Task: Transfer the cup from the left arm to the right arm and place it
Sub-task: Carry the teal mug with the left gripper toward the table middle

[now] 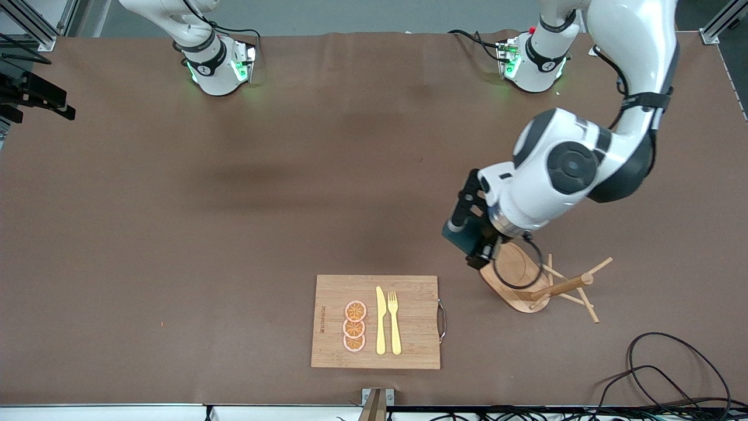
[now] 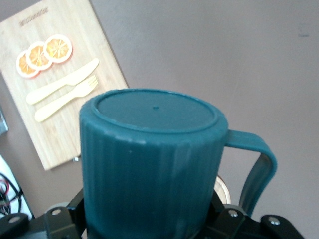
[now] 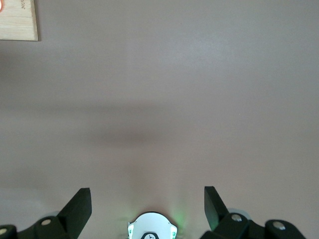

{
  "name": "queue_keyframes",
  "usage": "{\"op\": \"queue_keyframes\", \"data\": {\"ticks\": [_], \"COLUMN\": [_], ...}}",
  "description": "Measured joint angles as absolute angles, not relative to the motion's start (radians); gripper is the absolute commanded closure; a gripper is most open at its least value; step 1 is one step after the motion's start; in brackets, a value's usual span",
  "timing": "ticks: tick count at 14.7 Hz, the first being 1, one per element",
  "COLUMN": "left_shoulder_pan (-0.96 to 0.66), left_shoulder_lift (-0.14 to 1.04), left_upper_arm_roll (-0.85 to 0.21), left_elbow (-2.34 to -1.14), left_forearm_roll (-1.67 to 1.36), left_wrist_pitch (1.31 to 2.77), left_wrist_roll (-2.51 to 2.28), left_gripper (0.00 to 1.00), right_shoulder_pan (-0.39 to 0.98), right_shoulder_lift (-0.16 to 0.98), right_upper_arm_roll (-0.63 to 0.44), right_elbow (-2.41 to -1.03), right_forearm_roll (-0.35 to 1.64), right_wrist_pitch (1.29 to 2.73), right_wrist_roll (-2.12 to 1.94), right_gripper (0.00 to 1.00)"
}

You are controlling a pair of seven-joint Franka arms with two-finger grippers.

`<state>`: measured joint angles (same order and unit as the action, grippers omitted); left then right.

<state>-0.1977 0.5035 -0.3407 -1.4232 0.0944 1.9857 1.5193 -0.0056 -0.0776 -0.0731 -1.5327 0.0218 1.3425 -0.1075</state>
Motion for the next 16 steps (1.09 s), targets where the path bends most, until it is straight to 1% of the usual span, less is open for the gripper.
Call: {"op": "queue_keyframes", "data": {"ticks": [3,6,10,12,15,16], "left_shoulder_pan": [-0.297,-0.43,-0.627,-0.695,-0.754,-0.769], "left_shoulder_lift": [0.504,0.515,0.579,0.62,0.656,0.663], "left_upper_arm_roll": [-0.343,-0.344,-0.34,-0.332,-0.272,-0.242], "left_elbow": [-1.426,-1.431,-1.441,-1.442,-1.44,-1.44], "left_forearm_roll": [0.262,0.49,0.886,1.015,1.138,1.163], "left_wrist_pitch": [1.986,1.986,1.985,1.979,1.978,1.978], "left_wrist_roll": [1.41,1.26,1.082,1.011,0.99,0.989], "left_gripper": [0.63,0.63,0.66,0.67,0.7,0.74], "right_shoulder_pan": [-0.006,-0.006,-0.006,-0.006,-0.006,-0.006], "right_shoulder_lift": [-0.078,-0.078,-0.078,-0.078,-0.078,-0.078], "right_upper_arm_roll": [-0.073,-0.073,-0.073,-0.073,-0.073,-0.073], "right_elbow": [-1.533,-1.533,-1.533,-1.533,-1.533,-1.533], "right_forearm_roll": [0.022,0.022,0.022,0.022,0.022,0.022], "right_wrist_pitch": [1.343,1.343,1.343,1.343,1.343,1.343], "right_wrist_roll": [-0.108,-0.108,-0.108,-0.108,-0.108,-0.108], "right_gripper": [0.0,0.0,0.0,0.0,0.0,0.0]}}
